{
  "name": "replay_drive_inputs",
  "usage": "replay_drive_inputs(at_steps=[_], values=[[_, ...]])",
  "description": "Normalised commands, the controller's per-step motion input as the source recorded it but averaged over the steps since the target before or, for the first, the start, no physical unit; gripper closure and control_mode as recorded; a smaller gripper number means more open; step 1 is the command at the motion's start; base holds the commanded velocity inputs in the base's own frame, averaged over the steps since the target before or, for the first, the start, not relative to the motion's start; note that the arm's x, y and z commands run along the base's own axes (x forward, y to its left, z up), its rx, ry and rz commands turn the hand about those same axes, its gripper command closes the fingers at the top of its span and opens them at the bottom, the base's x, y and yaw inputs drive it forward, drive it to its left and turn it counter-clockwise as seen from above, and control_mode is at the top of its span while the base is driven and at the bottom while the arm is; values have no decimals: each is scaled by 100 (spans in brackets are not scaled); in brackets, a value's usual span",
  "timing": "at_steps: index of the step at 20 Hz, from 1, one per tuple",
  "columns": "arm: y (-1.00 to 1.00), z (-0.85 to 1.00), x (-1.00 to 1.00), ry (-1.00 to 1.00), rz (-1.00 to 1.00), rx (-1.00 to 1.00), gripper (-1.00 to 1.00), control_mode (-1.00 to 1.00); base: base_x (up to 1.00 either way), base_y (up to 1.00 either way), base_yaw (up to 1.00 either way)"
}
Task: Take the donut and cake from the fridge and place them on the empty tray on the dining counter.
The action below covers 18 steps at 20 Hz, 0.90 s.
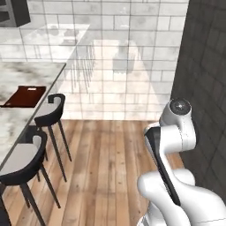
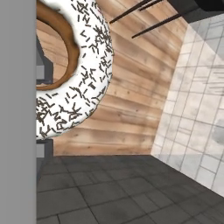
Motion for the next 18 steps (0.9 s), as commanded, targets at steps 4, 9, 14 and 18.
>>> replay_drive_inputs(at_steps=[4, 9, 14, 18], values=[[0, 0, 0, 0, 0, 0, 100, 100, 51, -54, 20], [0, 0, 0, 0, 0, 0, 100, 100, 51, -51, 23], [0, 0, 0, 0, 0, 0, 100, 100, 51, -51, 27], [0, 0, 0, 0, 0, 0, 100, 100, 50, -54, 30]])
